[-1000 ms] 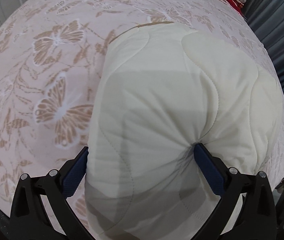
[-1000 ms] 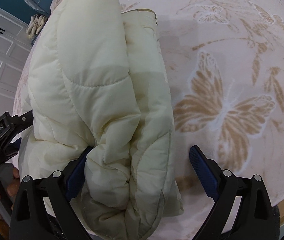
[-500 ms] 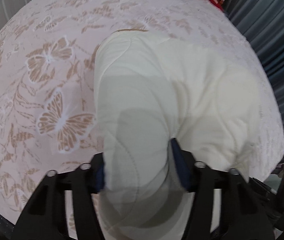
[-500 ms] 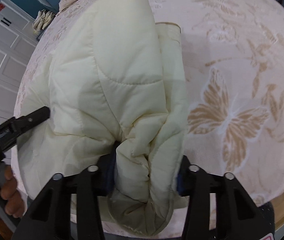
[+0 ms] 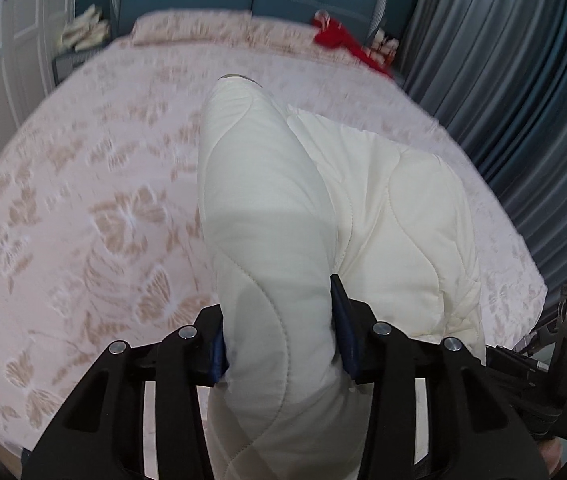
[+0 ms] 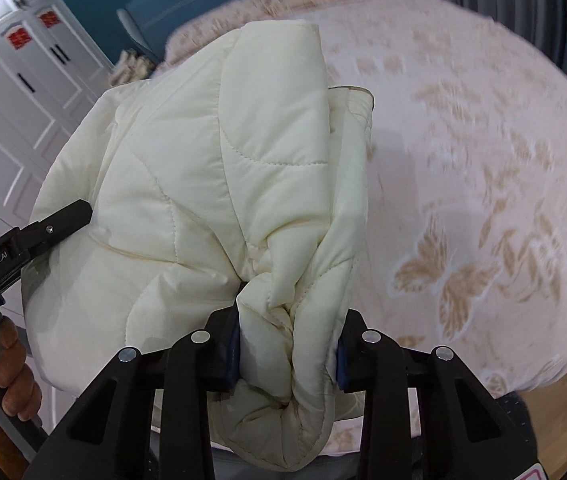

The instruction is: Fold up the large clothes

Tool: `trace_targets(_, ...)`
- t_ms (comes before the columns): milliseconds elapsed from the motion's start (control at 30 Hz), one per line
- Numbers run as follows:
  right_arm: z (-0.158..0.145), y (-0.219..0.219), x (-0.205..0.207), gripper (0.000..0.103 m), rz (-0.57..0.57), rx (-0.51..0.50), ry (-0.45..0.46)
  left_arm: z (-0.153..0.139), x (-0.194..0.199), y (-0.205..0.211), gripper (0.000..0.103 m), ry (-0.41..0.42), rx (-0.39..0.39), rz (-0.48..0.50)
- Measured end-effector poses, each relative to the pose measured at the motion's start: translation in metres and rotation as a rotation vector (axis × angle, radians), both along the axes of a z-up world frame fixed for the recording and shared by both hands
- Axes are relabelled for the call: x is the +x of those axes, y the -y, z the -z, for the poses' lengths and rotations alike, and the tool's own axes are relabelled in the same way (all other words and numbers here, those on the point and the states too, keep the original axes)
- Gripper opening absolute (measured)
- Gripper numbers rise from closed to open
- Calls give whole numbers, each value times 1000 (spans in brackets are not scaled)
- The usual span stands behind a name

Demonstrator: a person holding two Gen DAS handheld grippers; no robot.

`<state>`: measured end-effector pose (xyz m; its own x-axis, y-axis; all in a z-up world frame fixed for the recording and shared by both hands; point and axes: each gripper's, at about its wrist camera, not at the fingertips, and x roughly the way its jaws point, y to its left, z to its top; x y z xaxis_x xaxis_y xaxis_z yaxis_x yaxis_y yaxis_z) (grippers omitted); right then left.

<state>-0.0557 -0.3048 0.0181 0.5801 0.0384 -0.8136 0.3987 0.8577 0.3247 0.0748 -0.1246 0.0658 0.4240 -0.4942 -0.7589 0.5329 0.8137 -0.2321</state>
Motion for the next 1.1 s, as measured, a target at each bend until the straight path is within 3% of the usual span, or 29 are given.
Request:
trace_targets(300, -83, -30, -12, 30, -49, -118, 189, -82, -15, -37, 42, 180, -122, -6)
trace_targets(600, -151, -58, -11, 29, -72, -231, 331, -142, -21, -75, 42, 326, -203, -20)
trace_targets(1100, -246, -113, 11, 29, -150, -375, 548, -211, -3, -136, 42, 522, -320, -73)
